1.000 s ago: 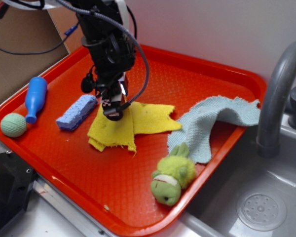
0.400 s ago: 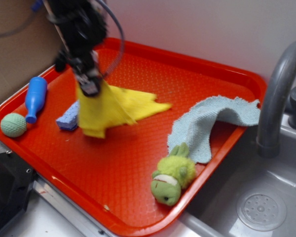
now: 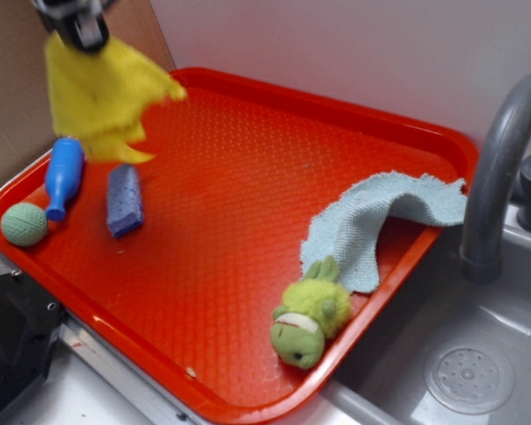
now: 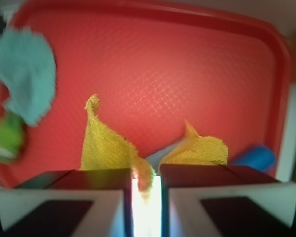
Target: Grab the yellow cloth.
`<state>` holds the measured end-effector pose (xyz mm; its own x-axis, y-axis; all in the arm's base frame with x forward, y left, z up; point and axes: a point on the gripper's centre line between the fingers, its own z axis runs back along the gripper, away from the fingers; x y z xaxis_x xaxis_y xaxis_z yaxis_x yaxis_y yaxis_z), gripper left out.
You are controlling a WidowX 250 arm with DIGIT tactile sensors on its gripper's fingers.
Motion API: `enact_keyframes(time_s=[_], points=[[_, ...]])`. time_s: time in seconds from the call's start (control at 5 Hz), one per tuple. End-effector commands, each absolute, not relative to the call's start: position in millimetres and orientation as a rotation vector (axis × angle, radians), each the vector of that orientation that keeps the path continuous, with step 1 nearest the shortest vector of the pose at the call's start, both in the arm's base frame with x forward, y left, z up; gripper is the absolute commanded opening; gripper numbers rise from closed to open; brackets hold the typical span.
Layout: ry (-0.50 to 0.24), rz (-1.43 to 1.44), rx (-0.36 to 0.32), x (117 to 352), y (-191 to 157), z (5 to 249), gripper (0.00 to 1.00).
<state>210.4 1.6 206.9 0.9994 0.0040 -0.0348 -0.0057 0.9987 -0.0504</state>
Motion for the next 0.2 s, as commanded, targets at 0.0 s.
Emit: enact_keyframes(time_s=[0.0], points=[[0.034, 0.137, -0.039, 228.1, -7.9, 226.9, 0.0]])
